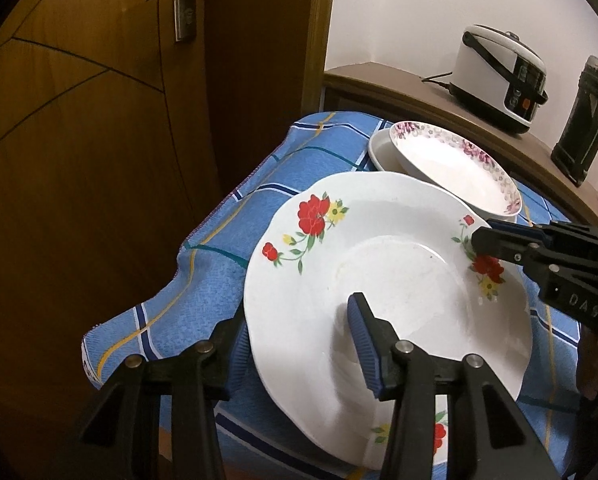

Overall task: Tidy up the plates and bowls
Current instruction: 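Close the left gripper on the red-floral plate rim while the right gripper grips it too, then lift the red-floral plate toward the plate stack with both grippers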

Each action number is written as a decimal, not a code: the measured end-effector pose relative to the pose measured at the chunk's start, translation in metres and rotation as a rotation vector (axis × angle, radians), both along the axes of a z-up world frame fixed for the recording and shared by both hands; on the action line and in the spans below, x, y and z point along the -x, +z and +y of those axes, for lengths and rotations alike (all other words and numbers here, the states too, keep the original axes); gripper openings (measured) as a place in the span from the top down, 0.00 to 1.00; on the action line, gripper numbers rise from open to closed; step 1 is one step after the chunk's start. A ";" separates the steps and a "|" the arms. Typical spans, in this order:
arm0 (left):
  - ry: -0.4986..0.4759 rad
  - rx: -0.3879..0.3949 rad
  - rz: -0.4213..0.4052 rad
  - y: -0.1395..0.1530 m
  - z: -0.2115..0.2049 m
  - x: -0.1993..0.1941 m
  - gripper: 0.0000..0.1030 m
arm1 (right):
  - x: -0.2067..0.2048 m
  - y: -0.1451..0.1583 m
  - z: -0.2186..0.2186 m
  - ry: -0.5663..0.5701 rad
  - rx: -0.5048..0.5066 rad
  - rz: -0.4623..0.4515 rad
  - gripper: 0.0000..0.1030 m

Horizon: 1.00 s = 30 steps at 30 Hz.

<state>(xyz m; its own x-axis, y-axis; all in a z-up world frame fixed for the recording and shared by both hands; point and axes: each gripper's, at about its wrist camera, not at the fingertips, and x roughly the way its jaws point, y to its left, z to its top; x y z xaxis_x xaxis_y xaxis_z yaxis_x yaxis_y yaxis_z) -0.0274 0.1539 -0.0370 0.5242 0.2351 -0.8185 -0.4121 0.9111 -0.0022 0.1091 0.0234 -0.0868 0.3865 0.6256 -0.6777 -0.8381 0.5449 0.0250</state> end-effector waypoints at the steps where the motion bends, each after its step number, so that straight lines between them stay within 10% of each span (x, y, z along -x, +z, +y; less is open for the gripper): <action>1: 0.000 0.006 -0.002 0.000 0.001 0.000 0.52 | -0.001 0.002 -0.001 -0.005 -0.011 0.003 0.85; 30: -0.052 -0.019 -0.077 0.025 -0.006 -0.048 0.52 | -0.014 0.027 -0.028 -0.189 -0.140 -0.031 0.85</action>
<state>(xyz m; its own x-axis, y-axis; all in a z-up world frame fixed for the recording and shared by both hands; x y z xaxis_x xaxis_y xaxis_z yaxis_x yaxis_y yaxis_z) 0.0201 0.1483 -0.0117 0.5973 0.2210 -0.7710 -0.3634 0.9315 -0.0145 0.1232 -0.0049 -0.0600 0.5248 0.6274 -0.5752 -0.7233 0.6850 0.0873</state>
